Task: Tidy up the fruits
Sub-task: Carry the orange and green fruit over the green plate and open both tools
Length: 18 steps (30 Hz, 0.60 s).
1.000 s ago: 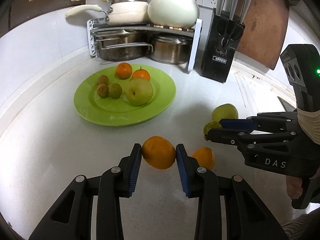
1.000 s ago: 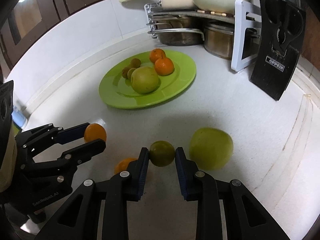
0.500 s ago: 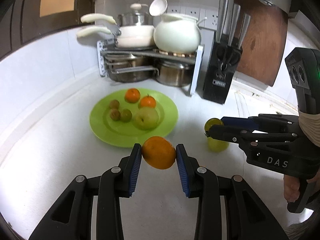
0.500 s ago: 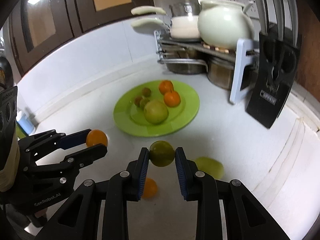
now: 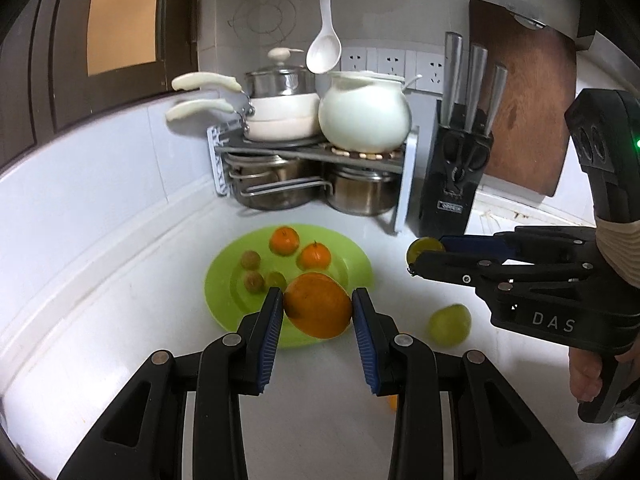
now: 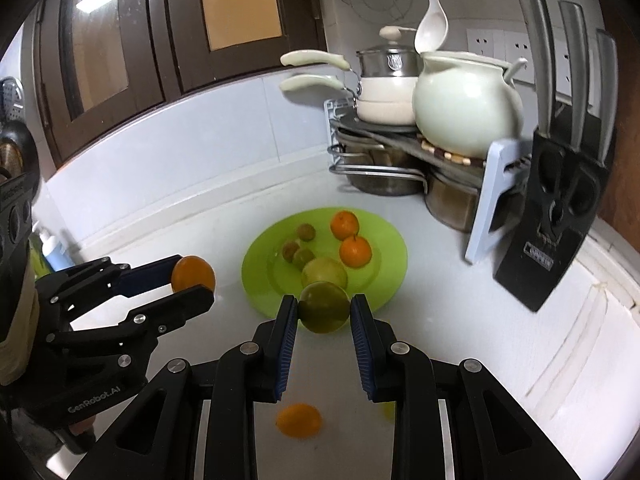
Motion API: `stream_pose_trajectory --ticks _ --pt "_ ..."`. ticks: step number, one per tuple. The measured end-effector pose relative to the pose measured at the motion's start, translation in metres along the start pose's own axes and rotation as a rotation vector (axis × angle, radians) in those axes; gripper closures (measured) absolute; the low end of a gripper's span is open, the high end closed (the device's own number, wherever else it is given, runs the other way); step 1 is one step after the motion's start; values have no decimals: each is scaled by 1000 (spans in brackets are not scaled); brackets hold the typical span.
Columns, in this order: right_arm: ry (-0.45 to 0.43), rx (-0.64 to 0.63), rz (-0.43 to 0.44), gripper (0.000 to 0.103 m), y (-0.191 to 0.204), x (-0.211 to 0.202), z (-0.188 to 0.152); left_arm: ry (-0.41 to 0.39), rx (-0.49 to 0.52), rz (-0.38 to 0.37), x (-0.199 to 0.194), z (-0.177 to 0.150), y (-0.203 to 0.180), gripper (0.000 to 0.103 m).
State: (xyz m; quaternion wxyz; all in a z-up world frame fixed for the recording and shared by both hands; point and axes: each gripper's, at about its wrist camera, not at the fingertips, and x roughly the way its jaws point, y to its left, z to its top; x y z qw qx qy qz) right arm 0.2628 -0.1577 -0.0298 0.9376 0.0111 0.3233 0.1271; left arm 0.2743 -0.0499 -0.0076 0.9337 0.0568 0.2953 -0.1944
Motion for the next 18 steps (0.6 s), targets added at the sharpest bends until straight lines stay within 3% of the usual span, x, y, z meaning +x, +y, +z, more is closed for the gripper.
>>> stream_pose_trajectory --ticks 18 --pt "-61 -57 -19 74 -8 27 61 -29 -18 24 34 47 27 68"
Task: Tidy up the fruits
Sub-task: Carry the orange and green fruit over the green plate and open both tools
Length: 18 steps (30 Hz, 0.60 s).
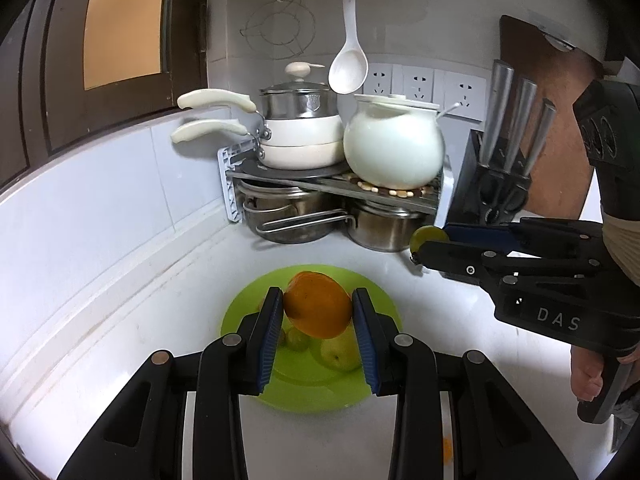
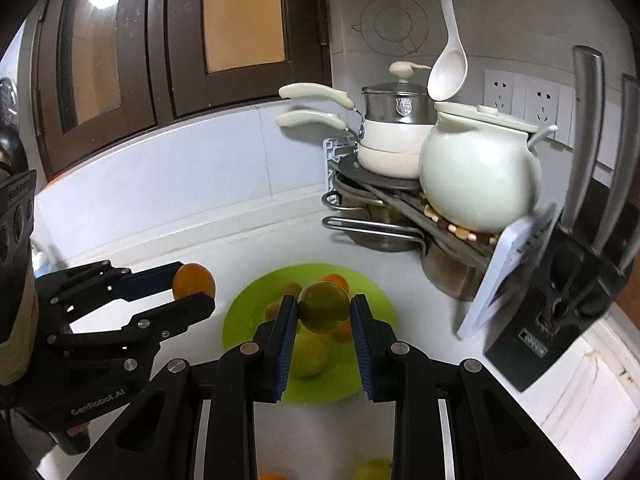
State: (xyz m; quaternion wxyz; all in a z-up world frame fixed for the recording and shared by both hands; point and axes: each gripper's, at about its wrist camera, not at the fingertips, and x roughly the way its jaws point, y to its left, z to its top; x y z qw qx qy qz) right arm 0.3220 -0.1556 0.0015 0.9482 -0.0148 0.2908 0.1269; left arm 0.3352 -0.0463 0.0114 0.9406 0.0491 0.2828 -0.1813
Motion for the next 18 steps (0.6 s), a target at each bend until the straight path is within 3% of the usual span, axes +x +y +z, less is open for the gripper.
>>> stream_pose_trajectory --ticks 18 --pt "147 -27 -3 74 -19 81 23 143 -54 -47 74 19 26 68"
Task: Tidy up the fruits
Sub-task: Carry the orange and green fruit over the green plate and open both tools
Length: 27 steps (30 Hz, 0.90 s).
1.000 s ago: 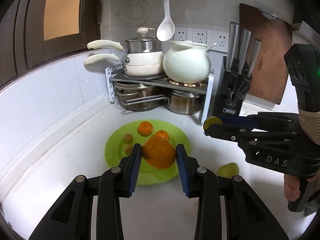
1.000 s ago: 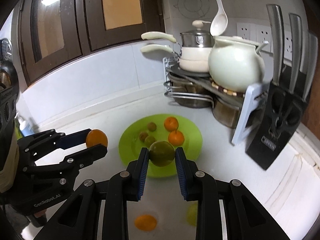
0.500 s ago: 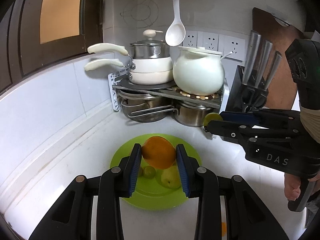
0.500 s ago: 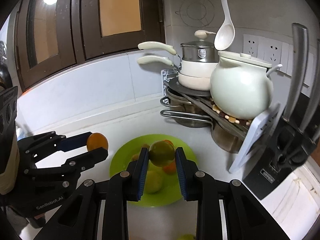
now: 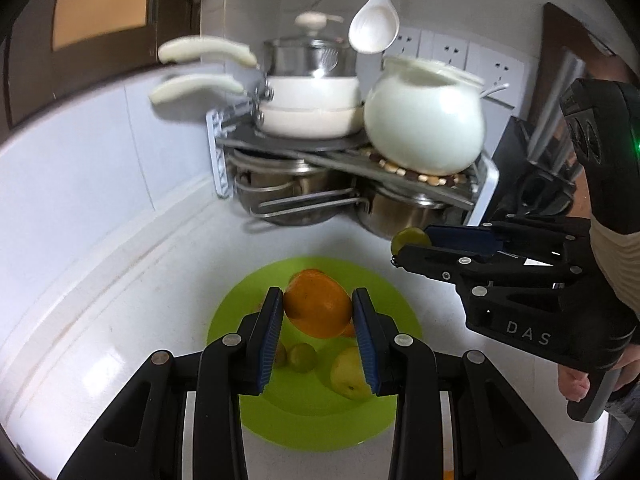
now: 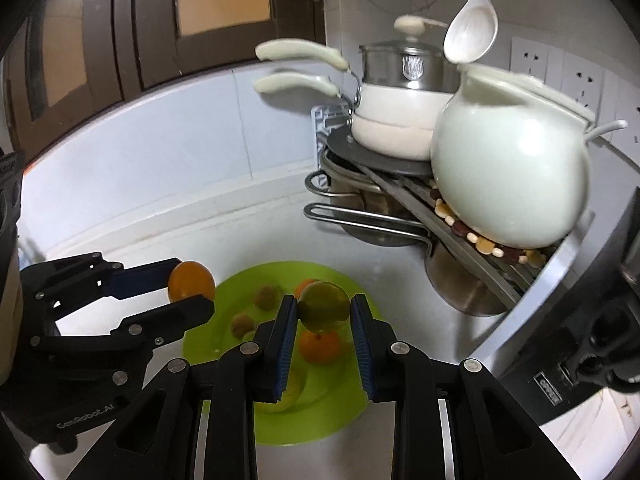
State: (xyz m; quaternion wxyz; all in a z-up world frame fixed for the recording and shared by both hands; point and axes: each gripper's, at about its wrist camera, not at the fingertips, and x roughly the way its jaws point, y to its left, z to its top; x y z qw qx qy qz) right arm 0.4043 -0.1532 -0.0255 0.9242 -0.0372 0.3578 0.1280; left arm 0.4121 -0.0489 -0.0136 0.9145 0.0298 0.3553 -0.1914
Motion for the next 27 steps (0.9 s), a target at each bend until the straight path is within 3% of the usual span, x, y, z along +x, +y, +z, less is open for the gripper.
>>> stream_pose_trajectory --ticks 15,27 --pt "175 20 30 74 -14 75 -1 146 -42 10 66 -3 21 68" --pt "218 22 37 74 -18 102 -5 202 -43 16 89 -7 25 68"
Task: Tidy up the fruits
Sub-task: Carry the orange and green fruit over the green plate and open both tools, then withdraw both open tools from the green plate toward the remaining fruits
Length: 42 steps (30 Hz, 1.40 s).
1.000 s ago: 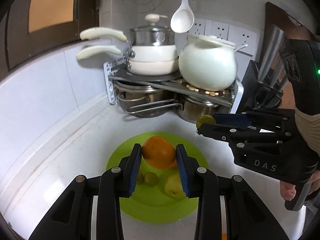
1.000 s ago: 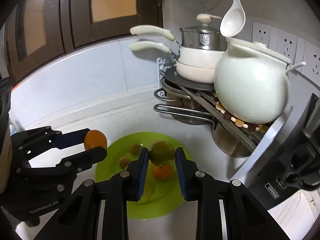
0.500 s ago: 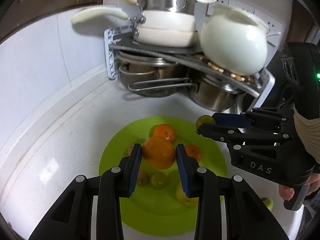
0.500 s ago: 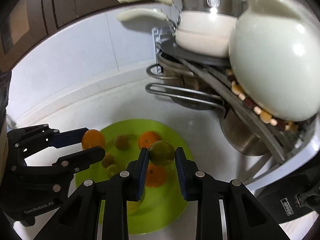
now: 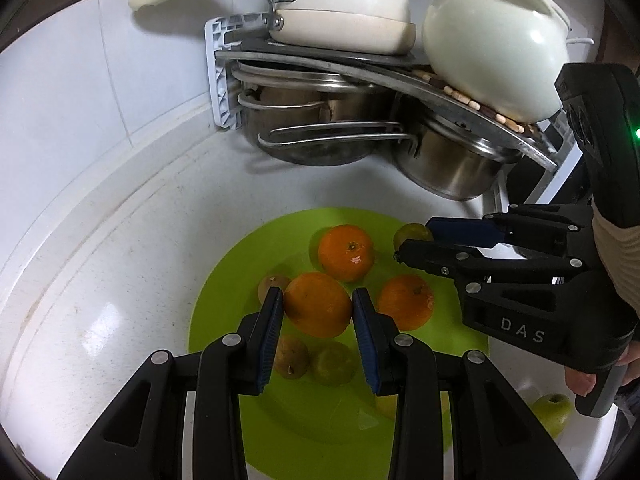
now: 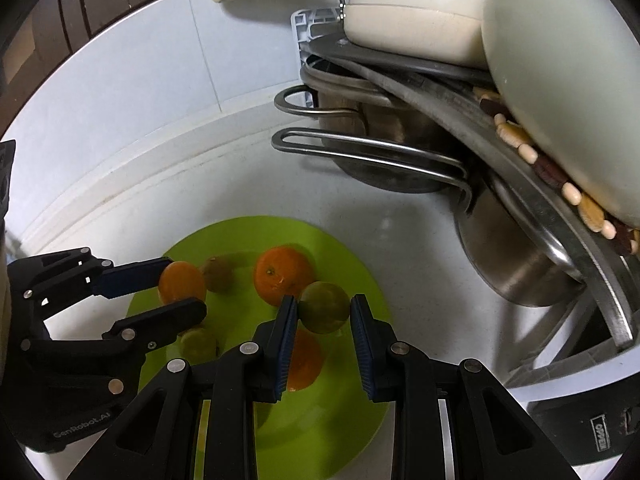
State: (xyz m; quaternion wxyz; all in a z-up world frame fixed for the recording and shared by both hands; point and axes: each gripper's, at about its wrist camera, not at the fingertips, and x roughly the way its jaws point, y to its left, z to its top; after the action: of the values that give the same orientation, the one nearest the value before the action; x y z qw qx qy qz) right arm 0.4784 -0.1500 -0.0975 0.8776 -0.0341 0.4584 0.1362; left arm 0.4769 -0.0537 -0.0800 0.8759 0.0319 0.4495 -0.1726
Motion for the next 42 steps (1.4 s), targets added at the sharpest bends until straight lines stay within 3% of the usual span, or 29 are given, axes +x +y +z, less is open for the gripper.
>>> stream_pose_trajectory --ticks 18,42 --pt "-14 6 -1 74 1 -10 -5 -32 -5 31 -14 -2 5 68" --pt "-220 -31 4 73 28 -127 -35 -199 -14 37 -121 -23 -26 63"
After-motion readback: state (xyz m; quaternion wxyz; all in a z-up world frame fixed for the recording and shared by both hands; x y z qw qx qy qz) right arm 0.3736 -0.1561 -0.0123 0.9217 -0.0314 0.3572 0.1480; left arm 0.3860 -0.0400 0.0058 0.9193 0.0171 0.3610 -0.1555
